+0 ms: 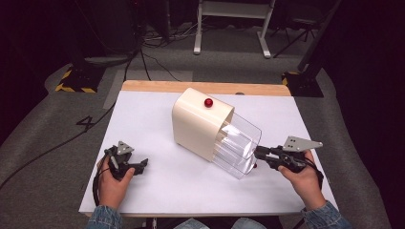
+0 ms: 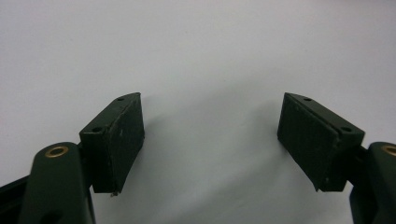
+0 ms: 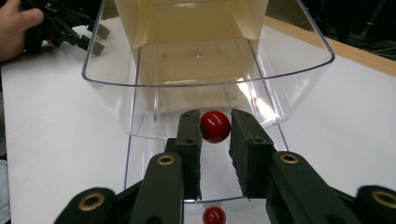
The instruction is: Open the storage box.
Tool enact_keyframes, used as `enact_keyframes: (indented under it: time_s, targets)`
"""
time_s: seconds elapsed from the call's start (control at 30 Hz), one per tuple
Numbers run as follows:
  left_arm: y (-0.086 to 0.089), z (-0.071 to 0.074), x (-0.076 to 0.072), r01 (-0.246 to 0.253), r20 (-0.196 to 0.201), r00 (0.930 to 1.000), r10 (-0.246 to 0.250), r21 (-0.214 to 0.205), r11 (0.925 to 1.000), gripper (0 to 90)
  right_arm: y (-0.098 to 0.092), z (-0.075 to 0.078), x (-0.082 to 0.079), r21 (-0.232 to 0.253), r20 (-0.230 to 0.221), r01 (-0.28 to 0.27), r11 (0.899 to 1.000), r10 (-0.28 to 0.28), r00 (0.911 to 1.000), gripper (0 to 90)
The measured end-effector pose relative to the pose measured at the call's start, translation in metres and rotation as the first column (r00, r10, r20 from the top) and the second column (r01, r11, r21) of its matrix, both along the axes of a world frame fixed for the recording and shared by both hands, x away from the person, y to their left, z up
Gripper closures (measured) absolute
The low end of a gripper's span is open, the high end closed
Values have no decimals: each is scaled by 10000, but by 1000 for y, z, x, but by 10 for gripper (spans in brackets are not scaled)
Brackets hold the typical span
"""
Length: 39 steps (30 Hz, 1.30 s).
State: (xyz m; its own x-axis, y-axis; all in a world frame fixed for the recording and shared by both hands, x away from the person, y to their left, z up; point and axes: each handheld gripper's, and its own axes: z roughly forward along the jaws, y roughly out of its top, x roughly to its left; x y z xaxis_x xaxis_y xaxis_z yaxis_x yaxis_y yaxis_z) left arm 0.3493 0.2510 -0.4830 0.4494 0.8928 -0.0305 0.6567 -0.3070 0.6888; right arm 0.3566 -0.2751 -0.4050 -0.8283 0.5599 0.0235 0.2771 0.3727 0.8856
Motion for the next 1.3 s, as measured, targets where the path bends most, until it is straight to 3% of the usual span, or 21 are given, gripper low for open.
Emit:
enact_keyframes:
  time_s: [0.1, 0.53, 0.63, 0.77, 0.9, 1.3]
  targets:
    - [0, 0, 0, -2, 0, 10000, 2, 0, 10000, 232, 0, -2, 0, -37, 3, 56, 10000, -56, 10000, 721]
    - [0, 0, 0, 9, -11, 10000, -9, -4, 10000, 232, -13, -5, 0, -20, 54, 591, 9983, -591, 9982, 453]
    - [0, 0, 0, 19, -18, 10000, -19, -3, 10000, 232, -17, -4, -1, -16, 11, 708, 9975, -708, 9975, 428]
    - [0, 0, 0, 0, 11, 10000, 0, -4, 10000, 232, -34, -1, -4, -26, -289, 1263, 9920, -1263, 9916, 375]
    - [0, 0, 0, -1, 27, 10000, 1, 7, 10000, 232, -45, -1, -6, -211, -298, 1258, 9918, -1264, 9915, 337]
    - [0, 0, 0, -2, 12, 10000, 2, 6, 10000, 232, -98, -7, -14, -422, -517, 2414, 9695, -2434, 9686, 310]
